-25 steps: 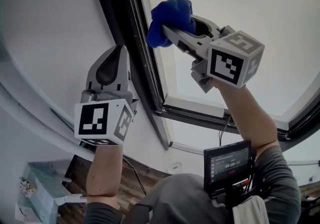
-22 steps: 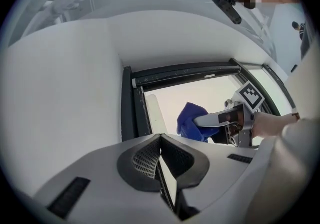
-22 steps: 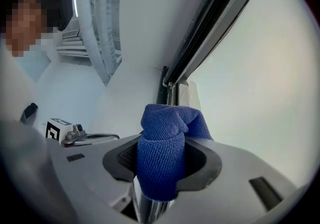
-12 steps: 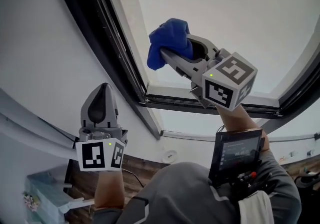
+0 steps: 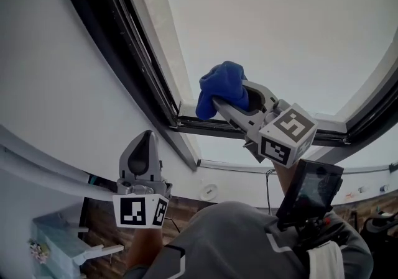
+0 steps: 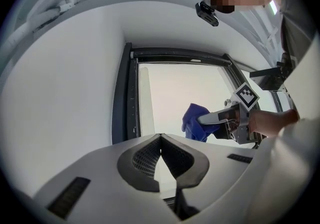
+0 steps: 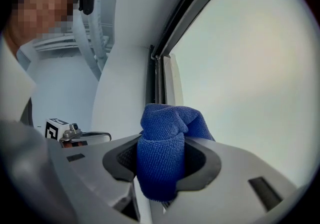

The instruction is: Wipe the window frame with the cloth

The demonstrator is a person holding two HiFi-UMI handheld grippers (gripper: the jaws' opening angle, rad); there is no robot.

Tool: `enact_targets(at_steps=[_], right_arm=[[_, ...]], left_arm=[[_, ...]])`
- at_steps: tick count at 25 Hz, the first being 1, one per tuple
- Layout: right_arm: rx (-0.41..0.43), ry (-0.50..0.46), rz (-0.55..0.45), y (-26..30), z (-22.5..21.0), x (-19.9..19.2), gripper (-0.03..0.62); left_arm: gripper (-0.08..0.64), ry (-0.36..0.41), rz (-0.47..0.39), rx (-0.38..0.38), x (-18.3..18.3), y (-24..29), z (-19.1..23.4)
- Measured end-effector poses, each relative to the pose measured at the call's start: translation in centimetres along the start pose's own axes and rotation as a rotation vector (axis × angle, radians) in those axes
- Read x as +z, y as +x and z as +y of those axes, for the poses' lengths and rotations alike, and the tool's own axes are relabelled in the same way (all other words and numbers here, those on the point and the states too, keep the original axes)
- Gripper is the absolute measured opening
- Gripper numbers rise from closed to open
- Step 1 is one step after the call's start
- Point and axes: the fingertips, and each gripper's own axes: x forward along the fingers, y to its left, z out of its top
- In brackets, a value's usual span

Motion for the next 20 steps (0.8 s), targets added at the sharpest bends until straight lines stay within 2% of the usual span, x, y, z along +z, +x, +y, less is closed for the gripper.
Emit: enact_targets(at_steps=[4, 8, 20], right_arm=[[-0.004, 0.012, 0.038, -0.8, 0.6, -2.5, 0.175], [-0.036, -0.012, 0.074, -1.5, 0.6, -4.4, 0.173], [-0.057, 0.021, 0.069, -2.5, 0.4, -5.4, 0.173]], left_arm=[[0.009, -0.056, 0.03, 0.022, -2.3, -0.9, -0.5], [0.009, -0.047, 0.057, 0.002, -3.6, -0.9, -1.0], [0.009, -0.069, 0.078, -0.023, -4.8, -0.4, -1.9]])
